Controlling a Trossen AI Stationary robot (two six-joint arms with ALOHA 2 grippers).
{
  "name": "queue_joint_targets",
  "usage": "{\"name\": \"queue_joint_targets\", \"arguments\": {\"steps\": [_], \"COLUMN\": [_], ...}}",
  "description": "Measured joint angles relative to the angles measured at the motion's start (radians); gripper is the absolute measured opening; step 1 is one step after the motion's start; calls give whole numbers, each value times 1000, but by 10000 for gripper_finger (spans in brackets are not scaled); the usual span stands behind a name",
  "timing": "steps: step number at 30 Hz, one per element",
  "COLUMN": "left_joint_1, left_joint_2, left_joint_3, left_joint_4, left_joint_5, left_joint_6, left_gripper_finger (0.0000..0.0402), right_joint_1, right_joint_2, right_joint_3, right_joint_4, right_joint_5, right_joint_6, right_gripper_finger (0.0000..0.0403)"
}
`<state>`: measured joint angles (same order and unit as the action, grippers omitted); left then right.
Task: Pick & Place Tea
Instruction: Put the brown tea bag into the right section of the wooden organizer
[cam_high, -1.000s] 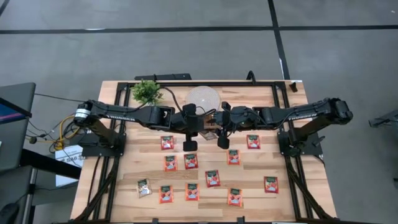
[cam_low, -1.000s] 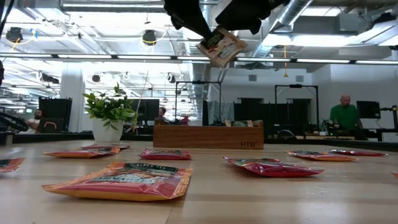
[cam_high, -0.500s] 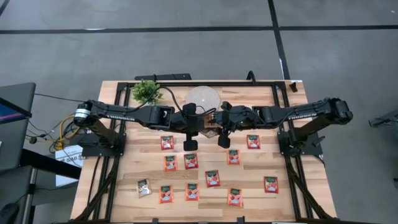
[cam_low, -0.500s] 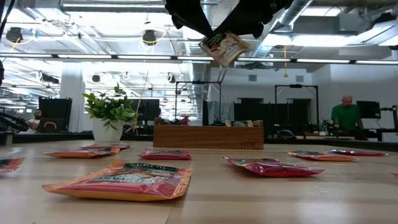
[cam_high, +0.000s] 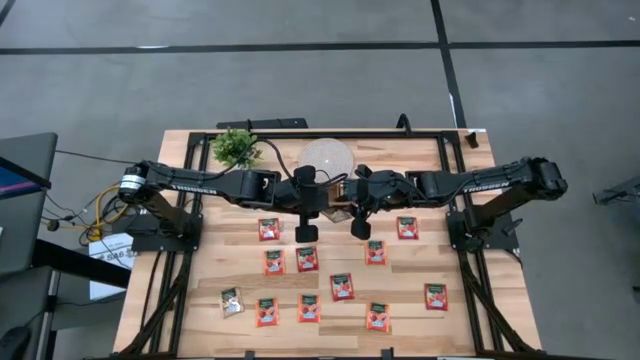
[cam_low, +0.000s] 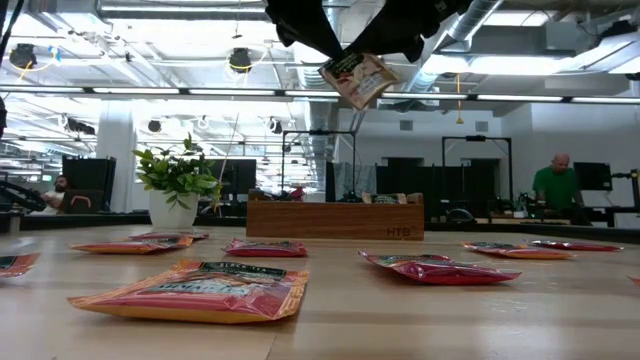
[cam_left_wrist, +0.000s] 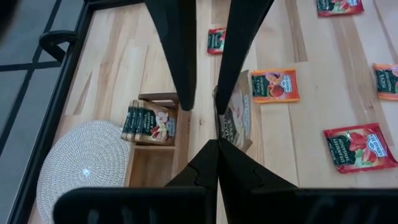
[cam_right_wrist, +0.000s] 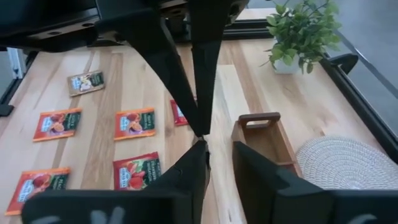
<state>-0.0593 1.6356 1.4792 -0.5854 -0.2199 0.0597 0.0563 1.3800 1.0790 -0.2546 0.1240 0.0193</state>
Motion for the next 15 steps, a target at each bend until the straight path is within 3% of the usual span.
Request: {"name": "queue_joint_targets", "arguments": {"steps": [10,15], "left_joint_1": [0,0], "left_joint_2": [-1,-1], "left_joint_3": [0,0], "left_joint_4": [13,12], "left_joint_5": [2,2], "left_joint_6": [0,0], "left_gripper_finger": [0,0], "right_joint_1": [0,0], "right_joint_2": [0,0], "right_joint_3": [0,0], "right_joint_4": [-3,-3], "right_joint_5": [-43,-46], "right_joint_6": [0,17], "right_gripper_finger": [7,3]}}
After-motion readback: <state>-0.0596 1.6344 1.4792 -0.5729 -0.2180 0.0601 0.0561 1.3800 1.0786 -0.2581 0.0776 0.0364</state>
